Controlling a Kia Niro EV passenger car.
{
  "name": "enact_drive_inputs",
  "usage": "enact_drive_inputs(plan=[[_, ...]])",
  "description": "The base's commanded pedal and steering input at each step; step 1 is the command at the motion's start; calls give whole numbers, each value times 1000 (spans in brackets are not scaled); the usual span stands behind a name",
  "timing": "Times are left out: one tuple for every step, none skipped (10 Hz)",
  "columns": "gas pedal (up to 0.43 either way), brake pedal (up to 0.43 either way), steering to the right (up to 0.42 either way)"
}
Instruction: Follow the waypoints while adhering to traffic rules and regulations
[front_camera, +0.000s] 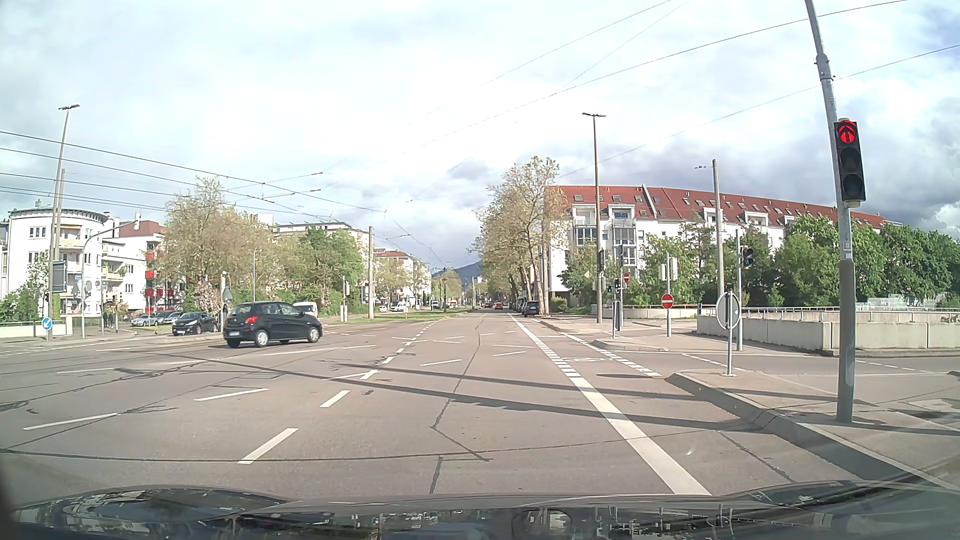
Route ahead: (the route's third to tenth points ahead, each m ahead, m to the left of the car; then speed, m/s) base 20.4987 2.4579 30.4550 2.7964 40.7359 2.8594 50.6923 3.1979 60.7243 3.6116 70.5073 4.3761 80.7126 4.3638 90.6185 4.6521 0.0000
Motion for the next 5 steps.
enact_drive_inputs(plan=[[0, 152, -15], [0, 159, -15], [0, 152, -15], [0, 152, -15], [0, 152, -15]])
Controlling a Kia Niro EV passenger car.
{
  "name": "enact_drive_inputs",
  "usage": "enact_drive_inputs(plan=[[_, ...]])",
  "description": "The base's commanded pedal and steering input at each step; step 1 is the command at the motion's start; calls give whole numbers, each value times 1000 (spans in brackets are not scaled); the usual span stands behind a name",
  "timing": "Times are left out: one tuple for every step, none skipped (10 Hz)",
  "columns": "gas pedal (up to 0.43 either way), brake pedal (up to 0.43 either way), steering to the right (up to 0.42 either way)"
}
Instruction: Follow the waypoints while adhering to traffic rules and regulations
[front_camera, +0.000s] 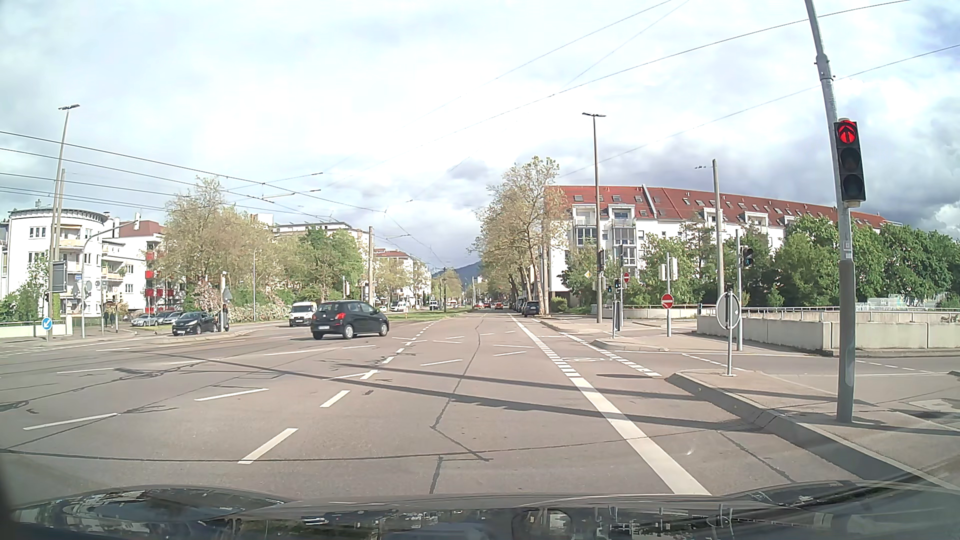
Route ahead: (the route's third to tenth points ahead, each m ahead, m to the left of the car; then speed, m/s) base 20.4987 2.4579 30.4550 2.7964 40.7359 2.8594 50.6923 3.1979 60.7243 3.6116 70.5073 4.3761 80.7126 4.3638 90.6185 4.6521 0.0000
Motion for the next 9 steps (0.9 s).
enact_drive_inputs(plan=[[0, 159, -15], [0, 159, -15], [0, 152, -15], [0, 152, -15], [0, 152, -15], [0, 159, -15], [0, 152, -15], [0, 152, -15], [0, 159, -15]])
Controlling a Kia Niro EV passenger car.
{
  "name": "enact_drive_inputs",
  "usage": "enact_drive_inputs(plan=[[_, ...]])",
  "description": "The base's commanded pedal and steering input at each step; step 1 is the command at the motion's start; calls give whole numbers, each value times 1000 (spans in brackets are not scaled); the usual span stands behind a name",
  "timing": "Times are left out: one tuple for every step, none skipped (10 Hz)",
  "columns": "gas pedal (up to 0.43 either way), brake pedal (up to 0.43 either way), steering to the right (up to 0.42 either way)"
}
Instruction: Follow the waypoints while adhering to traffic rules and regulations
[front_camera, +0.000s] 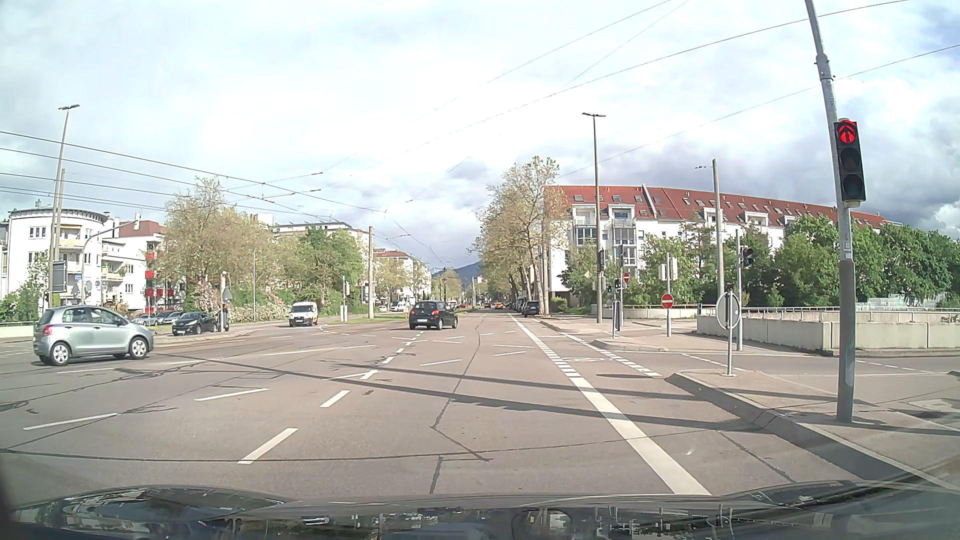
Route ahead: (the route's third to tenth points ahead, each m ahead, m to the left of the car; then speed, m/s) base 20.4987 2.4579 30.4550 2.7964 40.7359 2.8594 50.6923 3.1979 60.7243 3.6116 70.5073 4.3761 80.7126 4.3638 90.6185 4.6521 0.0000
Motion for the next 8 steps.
enact_drive_inputs(plan=[[0, 152, -15], [0, 159, -15], [0, 159, -15], [0, 159, -15], [0, 159, -15], [0, 159, -15], [0, 159, -15], [0, 159, -15]])
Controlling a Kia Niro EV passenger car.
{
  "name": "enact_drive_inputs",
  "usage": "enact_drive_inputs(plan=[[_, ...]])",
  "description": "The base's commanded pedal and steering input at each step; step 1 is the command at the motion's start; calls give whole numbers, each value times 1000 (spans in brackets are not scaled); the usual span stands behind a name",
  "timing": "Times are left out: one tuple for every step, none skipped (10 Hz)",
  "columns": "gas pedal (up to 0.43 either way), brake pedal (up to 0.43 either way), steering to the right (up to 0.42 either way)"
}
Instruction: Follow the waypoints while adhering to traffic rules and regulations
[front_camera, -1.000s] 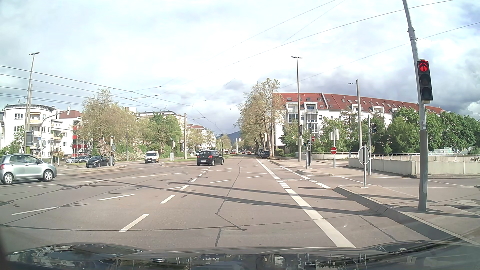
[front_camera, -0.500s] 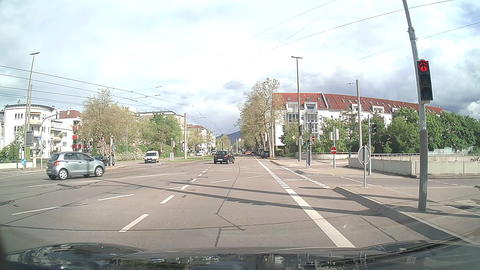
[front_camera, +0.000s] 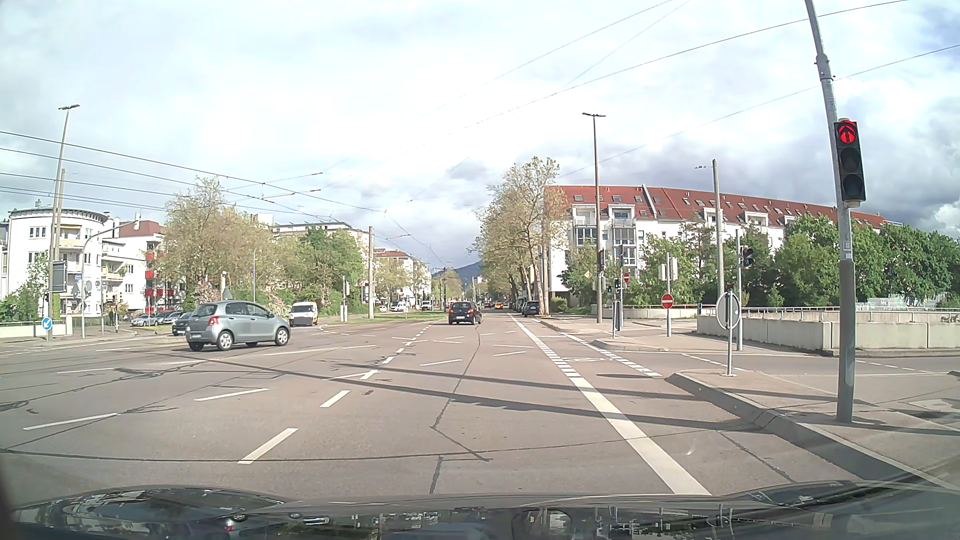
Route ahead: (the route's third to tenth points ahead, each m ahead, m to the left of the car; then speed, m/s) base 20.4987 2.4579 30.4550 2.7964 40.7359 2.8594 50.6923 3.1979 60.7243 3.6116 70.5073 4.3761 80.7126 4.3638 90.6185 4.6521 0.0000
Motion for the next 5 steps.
enact_drive_inputs(plan=[[0, 159, -15], [0, 159, -15], [0, 159, -15], [0, 159, -15], [0, 159, -15]])
